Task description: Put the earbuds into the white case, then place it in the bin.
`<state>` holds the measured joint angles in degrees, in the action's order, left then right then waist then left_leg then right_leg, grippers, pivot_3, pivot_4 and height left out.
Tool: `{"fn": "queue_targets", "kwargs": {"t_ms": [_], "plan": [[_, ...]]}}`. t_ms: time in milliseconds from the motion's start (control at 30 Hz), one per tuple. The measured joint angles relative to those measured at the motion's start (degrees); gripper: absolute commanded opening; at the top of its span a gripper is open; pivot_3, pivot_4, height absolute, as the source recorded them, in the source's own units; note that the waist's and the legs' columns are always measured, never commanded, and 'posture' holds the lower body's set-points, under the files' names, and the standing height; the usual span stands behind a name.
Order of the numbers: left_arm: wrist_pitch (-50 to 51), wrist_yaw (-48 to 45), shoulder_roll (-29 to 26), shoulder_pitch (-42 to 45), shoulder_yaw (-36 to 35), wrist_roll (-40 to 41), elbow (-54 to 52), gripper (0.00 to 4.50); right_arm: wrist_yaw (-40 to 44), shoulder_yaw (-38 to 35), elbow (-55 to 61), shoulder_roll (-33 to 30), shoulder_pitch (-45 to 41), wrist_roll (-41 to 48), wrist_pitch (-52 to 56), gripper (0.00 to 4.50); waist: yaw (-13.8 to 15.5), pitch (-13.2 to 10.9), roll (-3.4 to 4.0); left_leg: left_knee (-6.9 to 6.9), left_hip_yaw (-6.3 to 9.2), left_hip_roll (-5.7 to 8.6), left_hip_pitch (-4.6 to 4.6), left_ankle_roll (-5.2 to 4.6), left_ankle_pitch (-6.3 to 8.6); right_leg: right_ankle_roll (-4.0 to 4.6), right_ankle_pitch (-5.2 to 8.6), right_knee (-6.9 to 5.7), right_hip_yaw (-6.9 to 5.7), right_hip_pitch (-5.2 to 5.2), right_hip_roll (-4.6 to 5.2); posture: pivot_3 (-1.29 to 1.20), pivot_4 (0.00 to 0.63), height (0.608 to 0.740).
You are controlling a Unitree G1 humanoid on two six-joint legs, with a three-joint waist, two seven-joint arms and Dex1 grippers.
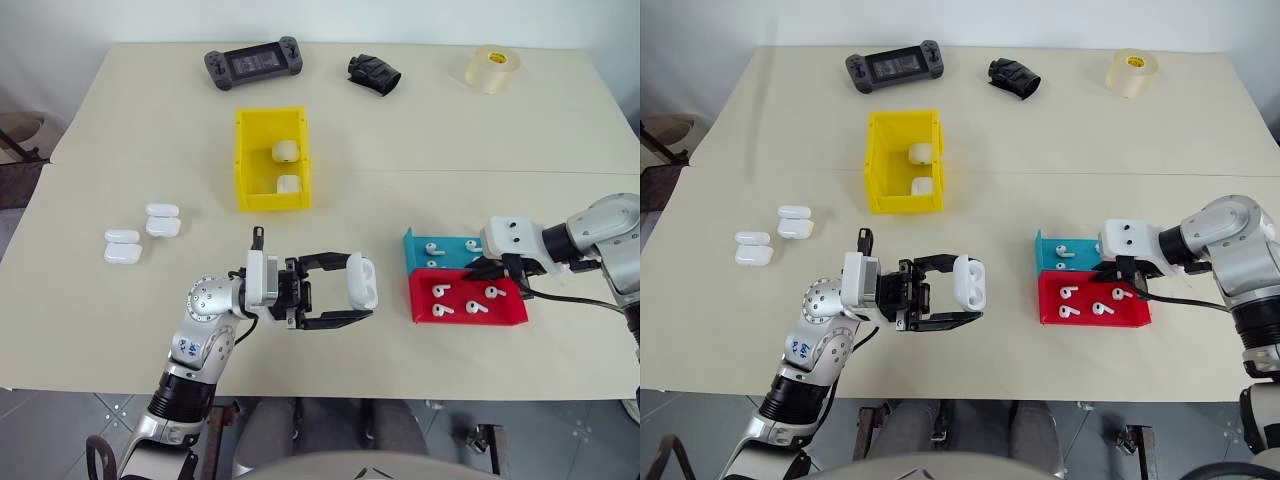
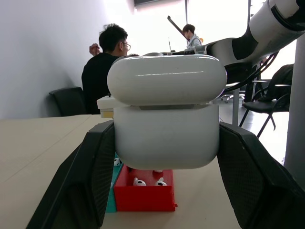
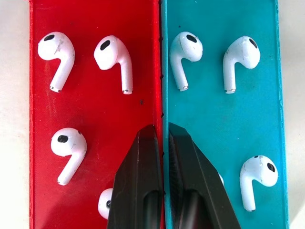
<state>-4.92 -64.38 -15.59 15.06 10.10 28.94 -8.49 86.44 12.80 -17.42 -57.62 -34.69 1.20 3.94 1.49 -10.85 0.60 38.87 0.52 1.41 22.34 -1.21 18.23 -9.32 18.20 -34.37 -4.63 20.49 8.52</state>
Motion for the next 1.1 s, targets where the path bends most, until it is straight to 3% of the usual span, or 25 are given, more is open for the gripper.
{"fn": "queue_targets", "kwargs": {"t_ms": [167,400,733,967,1100], "plan": [[0.0,0.0,-0.1,0.0,-0.1,0.0,0.0,2.78,0.0,-0.6,2.3,0.0,2.1,1.2,2.7,2.01,-0.1,0.0,0.00,0.00,-0.02,0.00,0.01,0.00,0.00,0.00,0.00,0.01,0.00,0.01,0.00,0.00,0.150,0.740],[0.0,-0.3,0.0,0.2,-0.1,0.0,0.2,2.78,-0.5,-1.0,5.2,0.0,2.9,2.5,5.2,4.42,-0.2,0.0,0.01,0.00,-0.05,-0.02,0.01,0.01,0.00,0.00,0.00,-0.01,0.02,0.06,0.00,0.00,0.150,0.740],[0.0,-1.1,0.9,0.7,0.0,0.0,0.6,2.78,-0.5,-2.7,8.2,-1.1,3.6,5.4,7.7,4.47,-0.1,0.0,0.01,0.01,-0.04,0.00,0.04,0.00,0.01,0.00,0.00,0.01,0.02,0.06,0.01,0.00,0.150,0.740],[-0.2,-2.1,1.3,1.4,0.0,0.0,2.4,2.78,-1.0,-8.1,9.8,-4.6,4.3,8.1,9.2,4.47,0.0,0.0,0.02,0.01,-0.04,0.00,0.06,0.00,0.01,0.00,0.00,0.03,0.01,0.06,0.01,0.00,0.150,0.740],[-1.0,-3.5,1.9,1.7,0.4,0.0,2.9,2.78,-1.3,-14.8,15.4,-9.0,12.4,11.4,13.8,4.47,0.3,0.0,0.01,0.00,0.03,0.01,0.08,-0.01,0.02,0.00,0.00,0.03,-0.05,0.05,0.02,0.00,0.150,0.740]]}}
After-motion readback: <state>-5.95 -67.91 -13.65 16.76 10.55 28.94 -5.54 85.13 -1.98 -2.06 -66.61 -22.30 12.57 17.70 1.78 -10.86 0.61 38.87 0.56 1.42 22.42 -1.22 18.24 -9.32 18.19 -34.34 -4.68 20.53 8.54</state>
